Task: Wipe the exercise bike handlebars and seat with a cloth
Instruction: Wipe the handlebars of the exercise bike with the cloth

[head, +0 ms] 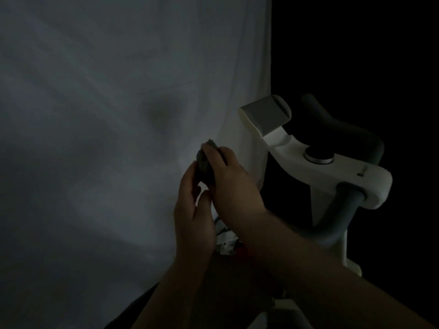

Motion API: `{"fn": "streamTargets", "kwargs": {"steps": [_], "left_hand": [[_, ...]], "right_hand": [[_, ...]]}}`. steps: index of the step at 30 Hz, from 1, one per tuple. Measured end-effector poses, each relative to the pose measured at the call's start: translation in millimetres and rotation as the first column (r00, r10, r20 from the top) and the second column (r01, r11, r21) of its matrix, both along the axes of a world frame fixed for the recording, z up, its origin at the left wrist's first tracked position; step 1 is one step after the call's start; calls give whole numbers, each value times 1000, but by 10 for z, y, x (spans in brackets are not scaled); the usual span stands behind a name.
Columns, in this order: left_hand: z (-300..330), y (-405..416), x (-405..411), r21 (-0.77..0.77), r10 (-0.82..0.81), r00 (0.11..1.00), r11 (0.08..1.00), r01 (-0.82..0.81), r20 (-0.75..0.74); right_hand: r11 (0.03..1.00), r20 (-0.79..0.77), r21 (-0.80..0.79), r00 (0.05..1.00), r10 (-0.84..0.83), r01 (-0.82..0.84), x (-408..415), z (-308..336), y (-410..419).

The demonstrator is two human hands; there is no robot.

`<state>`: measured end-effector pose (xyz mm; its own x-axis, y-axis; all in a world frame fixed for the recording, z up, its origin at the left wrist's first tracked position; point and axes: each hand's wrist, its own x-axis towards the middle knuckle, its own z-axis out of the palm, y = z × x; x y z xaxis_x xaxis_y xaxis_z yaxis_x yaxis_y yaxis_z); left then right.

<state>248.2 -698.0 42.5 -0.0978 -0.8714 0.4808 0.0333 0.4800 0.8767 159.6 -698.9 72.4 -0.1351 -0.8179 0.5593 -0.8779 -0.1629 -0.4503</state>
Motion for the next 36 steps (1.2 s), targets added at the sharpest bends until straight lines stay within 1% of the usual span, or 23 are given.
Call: {"fn": "streamTargets", "kwargs": {"steps": [1,3,5,8,10,12,14,16,18,20,21,22,23,24,25,26,28,29,30,32,33,34,36], "left_hand": [[-7,56,-12,-17,-4,1000,1000,4,-1],[-28,193,-38,-58,-43,999,997,44,21],[-65,325,-98,-51,-129,990,990,133,63],[-150,460,-232,9,-266,953,963,268,143],[-192,506,-316,-53,-270,940,957,286,207],[-210,535,-390,-146,-233,935,949,278,268],[-205,559,-460,-202,-196,935,944,261,294],[-187,598,-544,-212,-188,934,943,259,305],[-171,635,-612,-213,-190,916,937,276,352],[-156,648,-661,-210,-176,879,933,293,444],[-149,648,-680,-198,-170,859,935,296,483],[-141,642,-697,-182,-168,842,937,298,512],[-125,640,-717,-167,-168,827,939,299,537],[-108,647,-738,-162,-161,812,941,298,560],[-86,668,-759,-170,-145,797,940,296,586],[-69,692,-777,-185,-127,781,937,297,612],[-50,731,-820,-202,-105,749,930,307,654],[-43,742,-845,-201,-104,736,928,314,669],[-34,752,-876,-196,-107,725,927,321,680],[-4,776,-953,-179,-123,714,926,333,690],[17,788,-994,-172,-131,711,925,338,691],[36,791,-1036,-161,-140,705,926,343,696],[84,783,-1123,-120,-176,700,928,352,692]], "right_hand": [[999,-12,34,1000,-1,1,-26,-48,123],[993,-95,107,995,-30,41,-102,-186,455],[989,-187,105,979,-86,107,-182,-282,773],[983,-174,77,973,-151,166,-329,-340,1140],[973,-163,86,967,-197,212,-506,-346,1324],[973,-67,97,977,-202,207,-751,-352,1415],[969,32,12,968,-248,248,-949,-373,1423],[943,209,-44,926,-315,331,-924,-422,1400],[940,363,-71,886,-287,334,-756,-524,1426],[949,344,-55,898,-275,312,-684,-564,1466],[933,281,-52,902,-328,355,-769,-565,1459],[902,251,-69,883,-397,426,-908,-564,1434],[857,288,-76,834,-470,509,-1036,-558,1403],[814,372,-52,768,-522,578,-1108,-546,1375],[794,455,-23,713,-533,608,-1114,-557,1357],[801,513,-13,692,-508,598,-1064,-579,1354],[839,517,-29,727,-452,543,-977,-611,1379],[844,489,-25,742,-457,536,-1017,-615,1380],[824,461,-9,734,-499,566,-1130,-615,1354],[737,440,49,648,-621,674,-1323,-560,1278],[715,440,62,624,-646,696,-1327,-532,1255],[729,436,51,642,-631,682,-1278,-535,1251],[815,395,22,744,-539,579,-1145,-548,1327]]}}
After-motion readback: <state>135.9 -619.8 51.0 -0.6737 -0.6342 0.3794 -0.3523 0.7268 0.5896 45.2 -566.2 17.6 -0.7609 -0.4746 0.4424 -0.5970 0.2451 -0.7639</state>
